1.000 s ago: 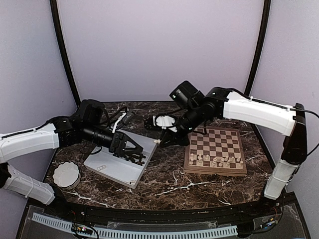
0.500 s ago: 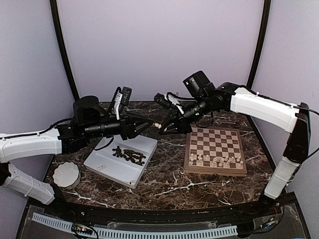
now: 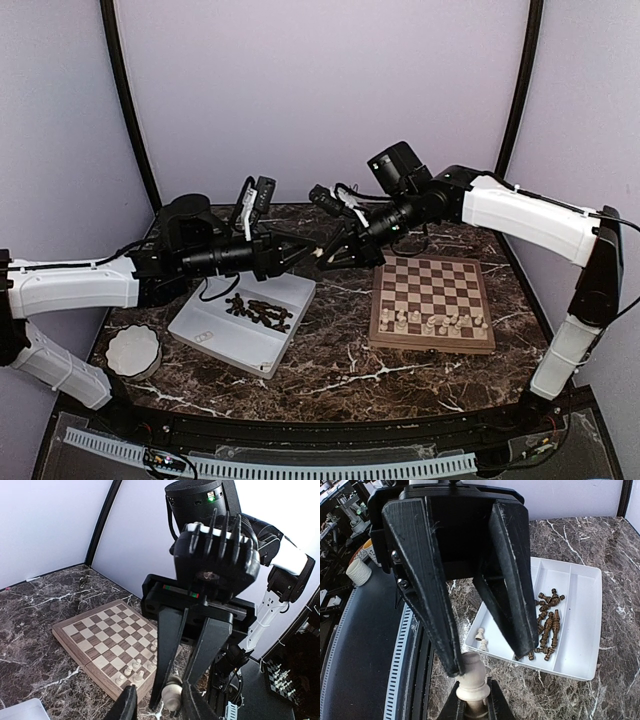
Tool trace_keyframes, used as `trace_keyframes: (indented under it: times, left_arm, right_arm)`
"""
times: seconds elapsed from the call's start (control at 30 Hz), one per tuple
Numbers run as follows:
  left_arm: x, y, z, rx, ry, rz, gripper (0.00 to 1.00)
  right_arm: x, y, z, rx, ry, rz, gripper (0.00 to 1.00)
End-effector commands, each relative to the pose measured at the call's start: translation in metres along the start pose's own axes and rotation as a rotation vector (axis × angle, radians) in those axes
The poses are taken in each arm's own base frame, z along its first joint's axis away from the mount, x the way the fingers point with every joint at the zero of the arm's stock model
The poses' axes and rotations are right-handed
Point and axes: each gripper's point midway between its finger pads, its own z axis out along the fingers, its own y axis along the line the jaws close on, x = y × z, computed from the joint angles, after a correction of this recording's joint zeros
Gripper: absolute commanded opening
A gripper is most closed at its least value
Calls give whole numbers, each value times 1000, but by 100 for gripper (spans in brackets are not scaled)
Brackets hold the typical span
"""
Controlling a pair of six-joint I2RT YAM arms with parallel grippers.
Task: Set up the chess pieces on the board
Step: Pass from the right arm to the left
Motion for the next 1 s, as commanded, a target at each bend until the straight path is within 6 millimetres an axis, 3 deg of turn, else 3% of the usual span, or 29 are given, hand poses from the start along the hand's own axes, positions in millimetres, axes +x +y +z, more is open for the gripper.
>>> trace_keyframes:
  times: [0.0,0.4,0.47,0.53,0.7,0.83,0.97]
  left_arm:
    - [-14,-15,3,68,-26,13,32]
    - [-8,-17,11,94,17,-2,13]
    - [-8,-17,13,94,24,-2,11]
    - [-8,-14,15,82,30,6,9]
    - [-9,-6,24,33,75,59,6]
    - [3,6,41,-14,179,113,6]
    - [32,17,69,-57,324,190,6]
  right_arm:
    - [-10,-4,0,-3,-33,-11,5]
    - [-9,-10,-1,16,-30,-8,6]
    - [-8,-12,-2,34,-22,-13,12]
    - [-5,-16,-10,79,-5,-27,24]
    - [25,-49,-71,280,20,-16,44]
    - [82,-80,-136,460,24,104,49]
    - [143,-92,-206,631,-29,279,50]
